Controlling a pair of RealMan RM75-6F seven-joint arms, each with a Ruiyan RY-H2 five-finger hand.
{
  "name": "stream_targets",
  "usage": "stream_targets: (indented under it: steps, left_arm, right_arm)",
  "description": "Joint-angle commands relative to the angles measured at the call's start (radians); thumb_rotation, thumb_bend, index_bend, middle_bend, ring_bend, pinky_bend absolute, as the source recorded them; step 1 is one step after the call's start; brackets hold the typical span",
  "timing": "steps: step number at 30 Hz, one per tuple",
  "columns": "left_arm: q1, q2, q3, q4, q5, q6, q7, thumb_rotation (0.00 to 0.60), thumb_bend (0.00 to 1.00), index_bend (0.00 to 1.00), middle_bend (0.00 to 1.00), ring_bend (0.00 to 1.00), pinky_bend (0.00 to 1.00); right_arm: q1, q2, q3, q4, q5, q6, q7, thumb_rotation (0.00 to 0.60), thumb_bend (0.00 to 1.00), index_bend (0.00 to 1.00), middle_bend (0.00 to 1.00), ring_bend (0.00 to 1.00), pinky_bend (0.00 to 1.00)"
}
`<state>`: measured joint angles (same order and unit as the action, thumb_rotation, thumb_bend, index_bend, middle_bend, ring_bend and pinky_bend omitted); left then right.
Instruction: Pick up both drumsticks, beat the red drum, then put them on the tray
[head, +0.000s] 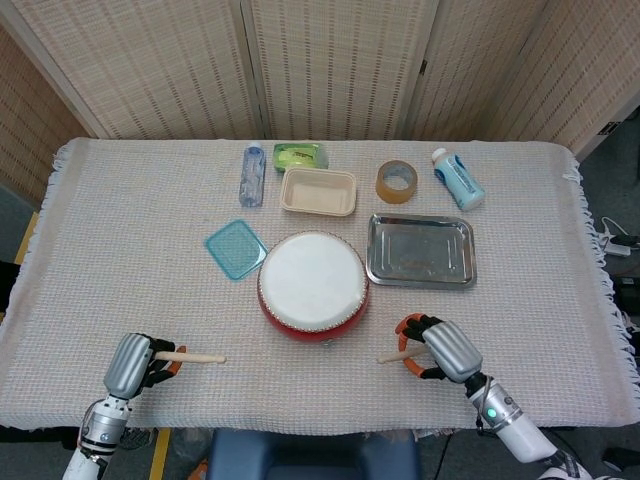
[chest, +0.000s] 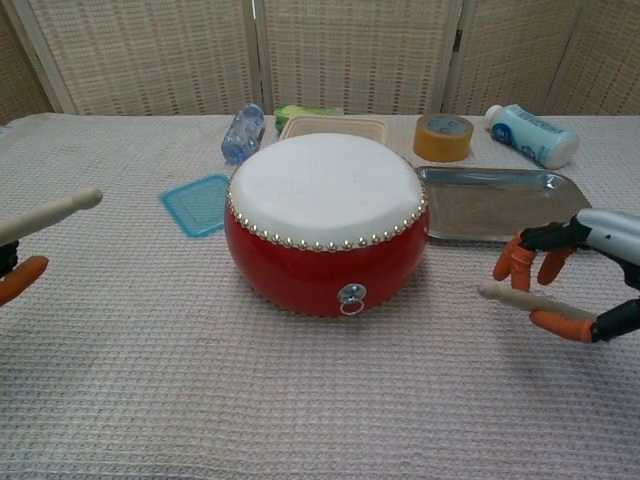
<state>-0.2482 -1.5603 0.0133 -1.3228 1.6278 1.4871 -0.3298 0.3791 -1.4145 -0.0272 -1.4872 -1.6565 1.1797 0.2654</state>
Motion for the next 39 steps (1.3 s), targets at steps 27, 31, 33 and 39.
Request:
stream_targets:
  steps: [27,31,33,39]
  left_arm:
    - [0.000,0.005,0.014,-0.012,0.021,-0.008,0.020,0.600,0.50,1.00,1.00,1.00,1.00]
    - [0.000,0.006,0.018,-0.007,0.024,-0.009,0.018,0.600,0.50,1.00,1.00,1.00,1.00]
    - [0.000,0.008,0.020,-0.007,0.026,-0.011,0.018,0.600,0.50,1.00,1.00,1.00,1.00]
    - [-0.001,0.012,0.022,-0.012,0.033,-0.006,0.024,0.600,0.50,1.00,1.00,1.00,1.00]
  right_arm:
    - [0.071,-0.147,-0.115,0.681,-0.083,0.108,1.822,0.600,0.32,0.47,0.35,0.28,0.38]
    - [0.060,-0.175,-0.125,0.746,-0.082,0.133,1.868,0.600,0.26,0.44,0.35,0.28,0.38]
    - [0.059,-0.181,-0.128,0.765,-0.082,0.143,1.884,0.600,0.26,0.44,0.35,0.29,0.38]
    - [0.061,-0.200,-0.144,0.808,-0.096,0.176,1.895,0.600,0.22,0.45,0.35,0.30,0.38]
